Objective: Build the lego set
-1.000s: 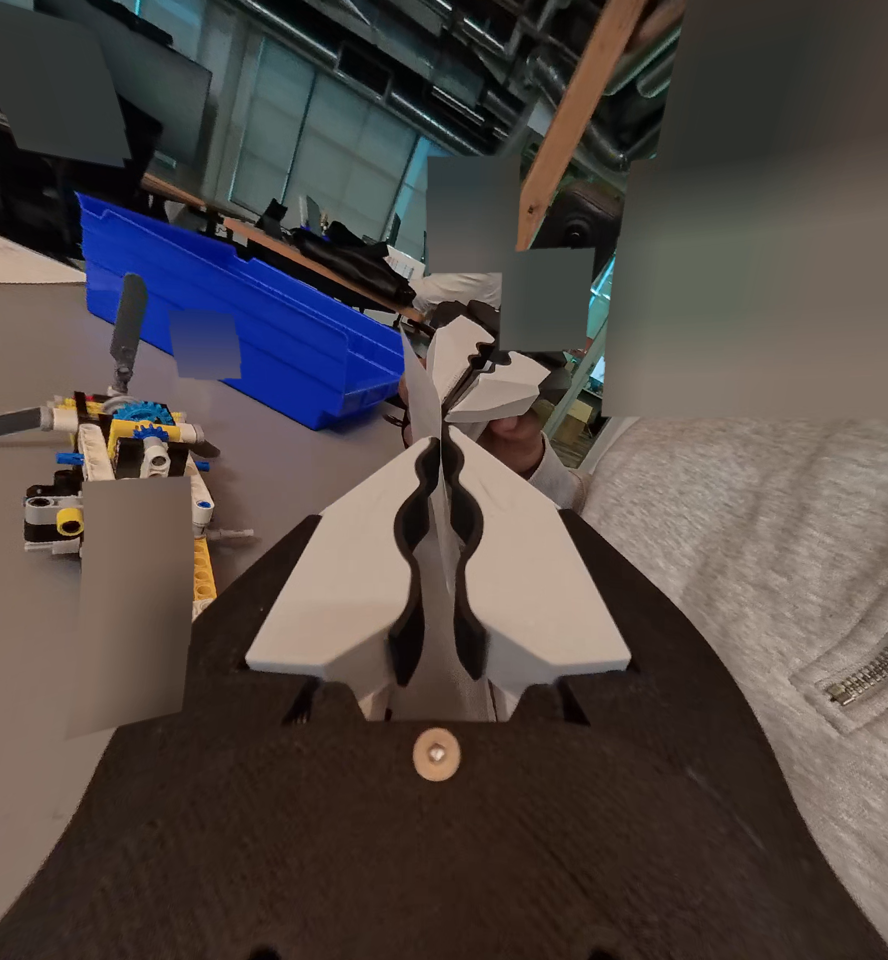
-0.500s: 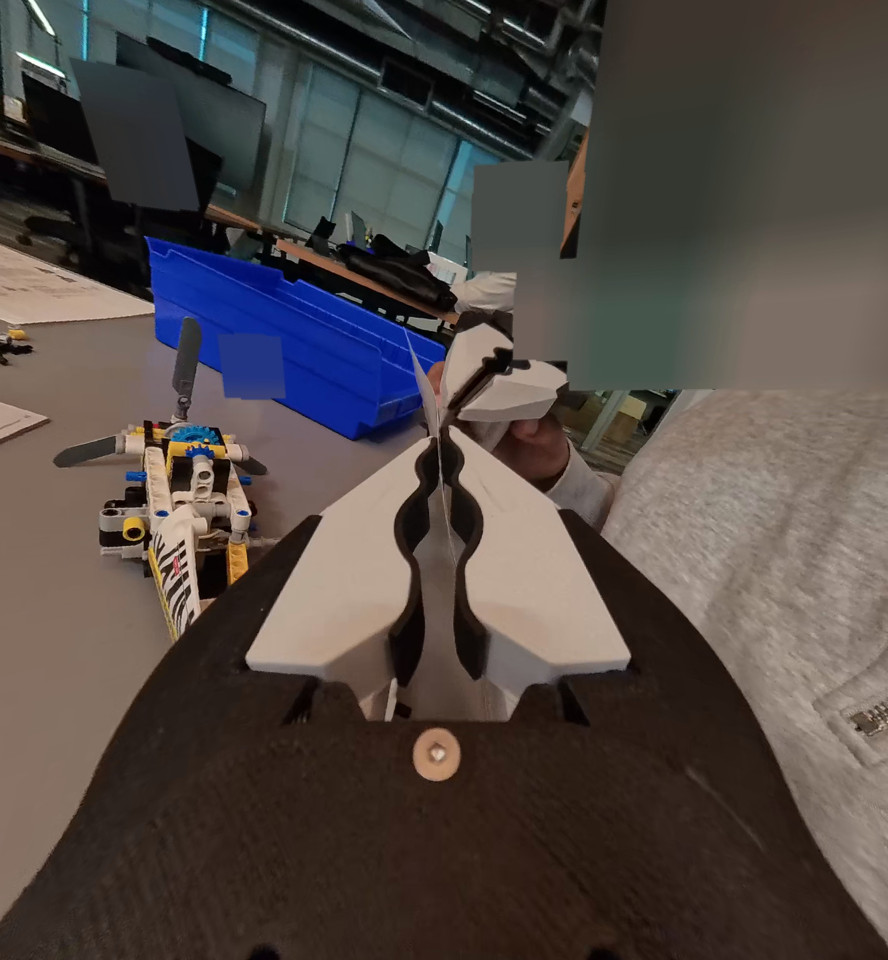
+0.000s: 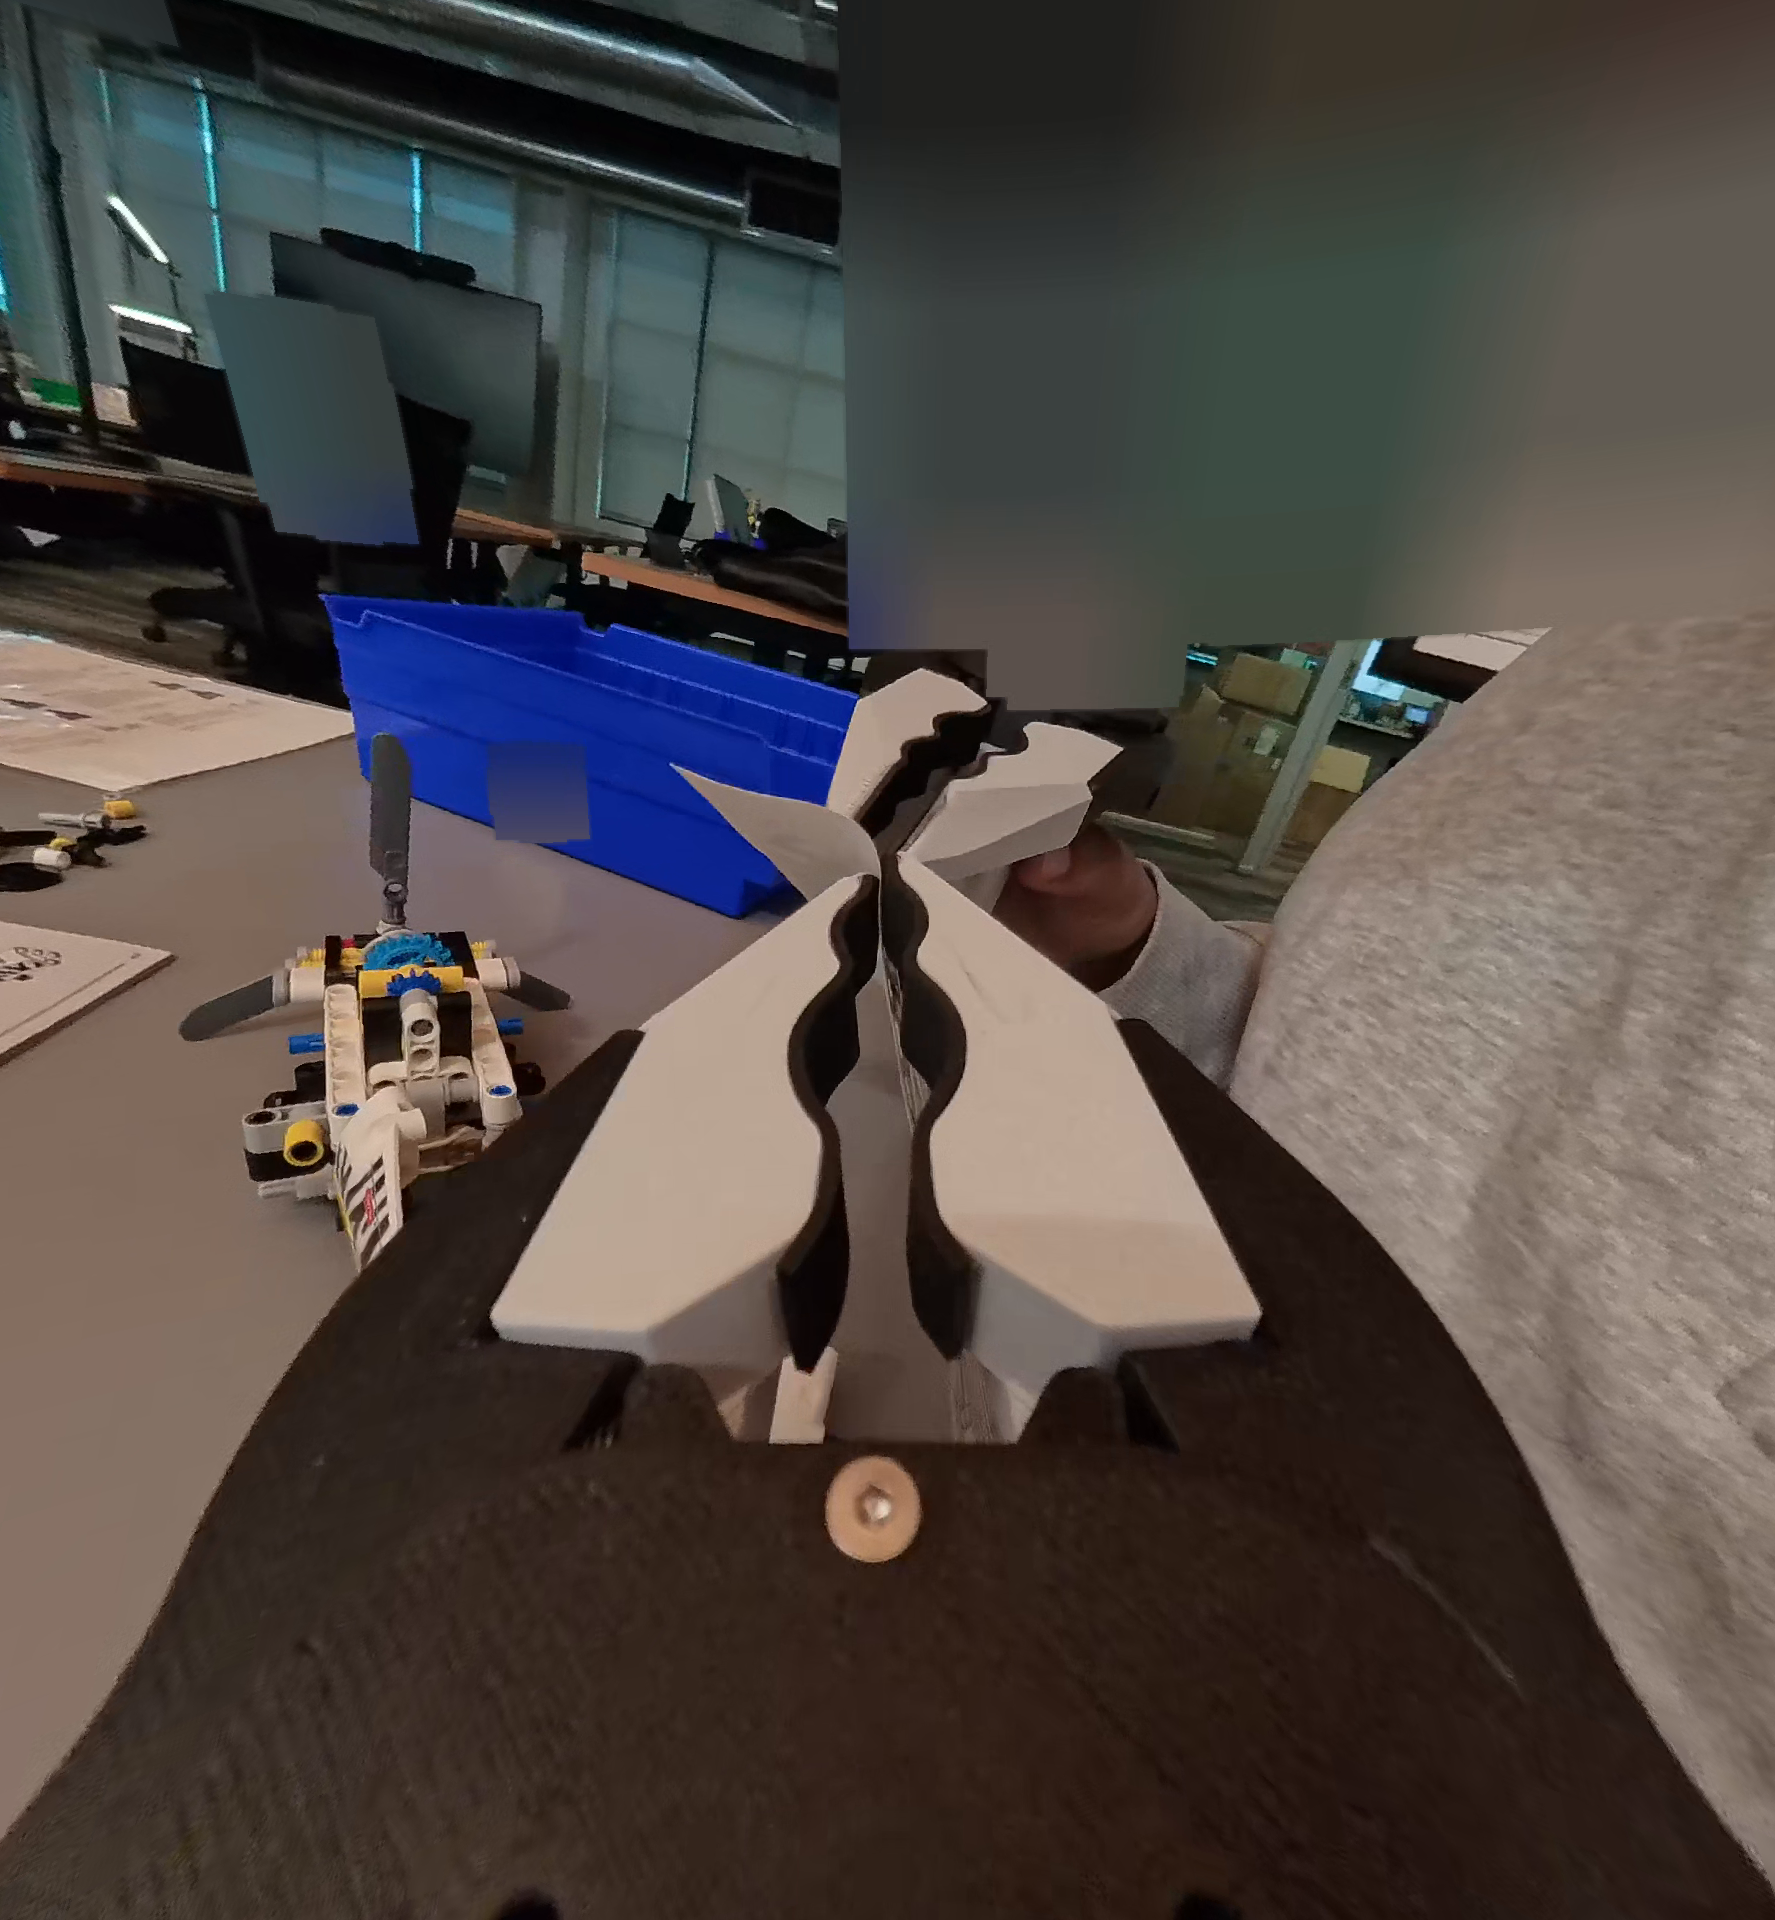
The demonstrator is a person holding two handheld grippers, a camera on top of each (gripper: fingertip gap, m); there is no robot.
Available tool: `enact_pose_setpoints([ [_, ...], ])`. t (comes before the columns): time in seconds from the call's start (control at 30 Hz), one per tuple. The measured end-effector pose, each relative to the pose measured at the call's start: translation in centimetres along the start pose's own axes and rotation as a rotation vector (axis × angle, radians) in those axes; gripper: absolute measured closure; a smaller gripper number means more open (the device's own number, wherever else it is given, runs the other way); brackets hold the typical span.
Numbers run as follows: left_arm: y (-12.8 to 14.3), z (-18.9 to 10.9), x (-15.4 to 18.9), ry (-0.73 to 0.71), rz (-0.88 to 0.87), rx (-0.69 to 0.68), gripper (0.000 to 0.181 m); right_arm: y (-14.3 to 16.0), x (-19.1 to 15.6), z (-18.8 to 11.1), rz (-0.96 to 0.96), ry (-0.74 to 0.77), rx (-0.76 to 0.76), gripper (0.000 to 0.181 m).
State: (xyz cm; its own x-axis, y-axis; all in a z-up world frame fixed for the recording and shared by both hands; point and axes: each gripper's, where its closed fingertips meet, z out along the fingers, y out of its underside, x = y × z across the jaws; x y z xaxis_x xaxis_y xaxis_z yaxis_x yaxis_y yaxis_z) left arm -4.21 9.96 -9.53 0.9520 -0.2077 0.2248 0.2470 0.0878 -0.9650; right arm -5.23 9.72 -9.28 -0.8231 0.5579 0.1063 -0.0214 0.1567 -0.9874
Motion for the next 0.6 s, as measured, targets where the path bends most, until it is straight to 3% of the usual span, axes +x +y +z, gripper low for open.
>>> enact_pose_setpoints([
  [0.43,0.3,-0.1,0.0,-0.006,0.012,-0.006,0.181,0.0,-0.2,-0.1,0.007,-0.02,-0.006,0.181],
  [0.6,-0.8,-0.7,0.8,0.063,-0.056,0.044,0.166,0.3,-0.4,-0.1,0.0,-0.032,-0.034,0.181],
])
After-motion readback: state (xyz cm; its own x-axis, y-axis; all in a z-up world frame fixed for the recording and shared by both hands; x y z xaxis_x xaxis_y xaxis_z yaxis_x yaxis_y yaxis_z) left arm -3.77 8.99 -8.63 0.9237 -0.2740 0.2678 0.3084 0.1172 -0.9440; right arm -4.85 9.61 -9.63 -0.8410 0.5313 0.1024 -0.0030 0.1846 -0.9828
